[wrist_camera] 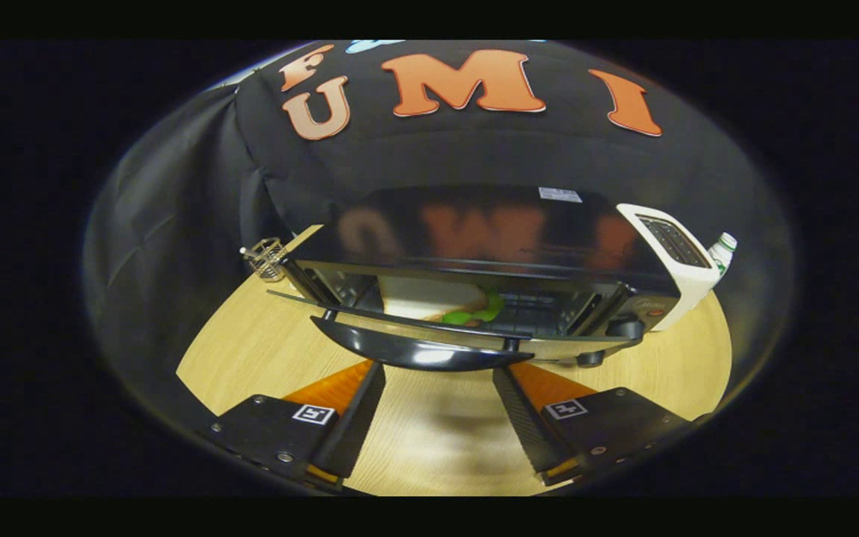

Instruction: Open the toaster oven, put the food inside, and close the toaster oven door.

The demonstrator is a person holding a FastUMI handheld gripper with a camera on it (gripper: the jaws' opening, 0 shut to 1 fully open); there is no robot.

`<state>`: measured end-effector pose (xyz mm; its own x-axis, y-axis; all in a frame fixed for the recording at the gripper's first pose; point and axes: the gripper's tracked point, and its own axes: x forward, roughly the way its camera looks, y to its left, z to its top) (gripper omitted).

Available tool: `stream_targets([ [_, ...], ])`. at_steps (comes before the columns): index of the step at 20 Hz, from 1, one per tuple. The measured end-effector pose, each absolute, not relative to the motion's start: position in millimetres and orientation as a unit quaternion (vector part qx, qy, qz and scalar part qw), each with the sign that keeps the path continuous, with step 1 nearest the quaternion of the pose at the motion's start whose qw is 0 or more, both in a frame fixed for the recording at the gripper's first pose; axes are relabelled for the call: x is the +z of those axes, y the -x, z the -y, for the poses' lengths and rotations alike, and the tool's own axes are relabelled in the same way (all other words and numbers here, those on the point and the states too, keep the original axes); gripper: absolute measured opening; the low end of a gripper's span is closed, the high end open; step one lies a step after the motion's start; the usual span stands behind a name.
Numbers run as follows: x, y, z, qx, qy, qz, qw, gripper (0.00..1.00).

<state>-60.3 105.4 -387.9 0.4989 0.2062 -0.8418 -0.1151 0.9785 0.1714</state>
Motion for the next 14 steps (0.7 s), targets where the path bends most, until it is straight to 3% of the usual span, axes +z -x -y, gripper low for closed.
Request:
stream_targets([
  [5,-352.9,35.3,-87.9,0.082,-0.021,-0.427,0.9,0.87],
  [14,-184.7,-0.9,-40.9,0.056,-0.03,-0.224,0.973,0.91],
])
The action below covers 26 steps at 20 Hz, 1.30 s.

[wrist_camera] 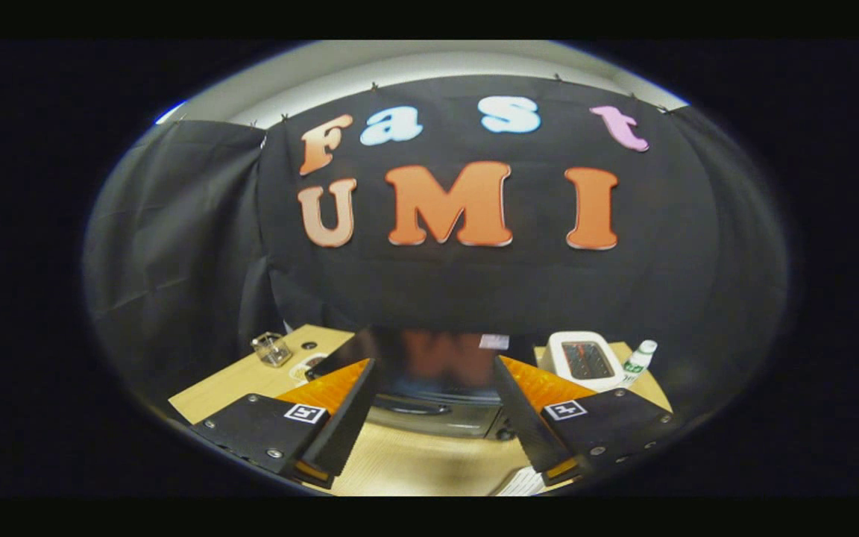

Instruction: Open the toaster oven, put the food inside, and close the toaster oven door.

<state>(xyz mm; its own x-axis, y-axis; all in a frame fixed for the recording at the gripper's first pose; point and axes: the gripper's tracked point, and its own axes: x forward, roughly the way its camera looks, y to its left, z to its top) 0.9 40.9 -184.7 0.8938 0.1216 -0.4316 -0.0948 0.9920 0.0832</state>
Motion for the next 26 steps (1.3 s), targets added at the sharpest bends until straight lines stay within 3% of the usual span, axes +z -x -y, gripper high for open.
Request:
stream_targets([
  [8,-67.7,-3.5,36.1,0.003,0.003,-0.105,0.994,0.96],
  [14,-4.1,5.4,48.0,0.0,-0.005,-0.046,0.999,0.97],
  [26,8.8,19.6,64.5,-0.02,0.015,-0.016,1.0,0.97],
])
